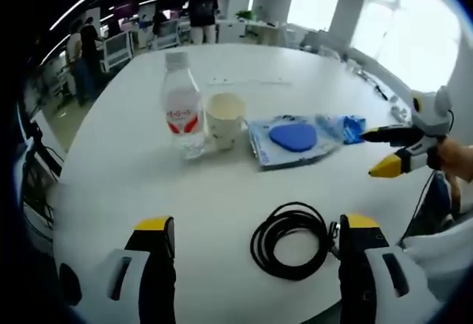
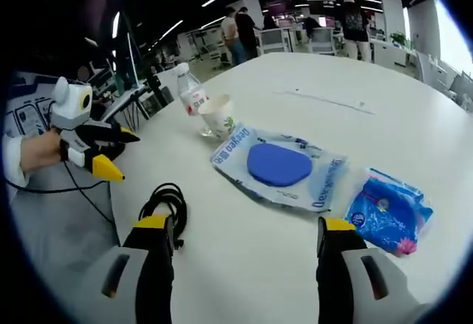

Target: Arrange the tabletop items into an orderly group along one side of the table until the central work area is clear of visible clutter.

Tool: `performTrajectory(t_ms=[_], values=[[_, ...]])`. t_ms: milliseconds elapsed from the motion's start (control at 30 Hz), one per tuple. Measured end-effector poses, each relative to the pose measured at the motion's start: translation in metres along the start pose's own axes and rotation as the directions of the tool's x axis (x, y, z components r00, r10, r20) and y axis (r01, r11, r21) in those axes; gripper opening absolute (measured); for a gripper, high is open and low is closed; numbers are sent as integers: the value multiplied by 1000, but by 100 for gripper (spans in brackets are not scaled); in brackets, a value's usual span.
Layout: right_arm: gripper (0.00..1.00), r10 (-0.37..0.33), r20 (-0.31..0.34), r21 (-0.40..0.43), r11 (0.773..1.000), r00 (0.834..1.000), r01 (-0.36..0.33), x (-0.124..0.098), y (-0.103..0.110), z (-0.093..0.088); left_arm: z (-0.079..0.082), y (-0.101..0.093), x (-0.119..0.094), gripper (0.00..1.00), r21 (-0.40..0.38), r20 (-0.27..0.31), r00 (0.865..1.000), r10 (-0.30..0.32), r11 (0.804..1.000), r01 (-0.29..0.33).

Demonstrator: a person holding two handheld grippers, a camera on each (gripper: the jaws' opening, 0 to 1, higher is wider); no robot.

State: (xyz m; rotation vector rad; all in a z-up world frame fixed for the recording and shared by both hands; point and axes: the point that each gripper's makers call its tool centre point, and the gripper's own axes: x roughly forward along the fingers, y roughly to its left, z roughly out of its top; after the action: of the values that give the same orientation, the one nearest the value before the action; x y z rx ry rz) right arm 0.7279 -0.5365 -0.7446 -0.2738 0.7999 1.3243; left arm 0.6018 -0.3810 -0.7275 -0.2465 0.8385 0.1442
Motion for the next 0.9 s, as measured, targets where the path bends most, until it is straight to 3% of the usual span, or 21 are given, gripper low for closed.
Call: performTrajectory(t_ms=[267, 733, 900], values=[[76, 76, -26, -44, 996, 997, -77, 14, 31, -8, -30, 2, 4, 87, 5, -65, 998, 4, 1000, -4], [73, 134, -54, -49, 989, 989, -137, 35, 56, -17, -39, 0, 7, 82, -26, -57, 998, -1, 1000, -1], [69, 150, -67, -53, 987, 986, -154, 44, 66, -21, -50, -8, 9, 80, 2, -88, 996, -12, 1000, 13]])
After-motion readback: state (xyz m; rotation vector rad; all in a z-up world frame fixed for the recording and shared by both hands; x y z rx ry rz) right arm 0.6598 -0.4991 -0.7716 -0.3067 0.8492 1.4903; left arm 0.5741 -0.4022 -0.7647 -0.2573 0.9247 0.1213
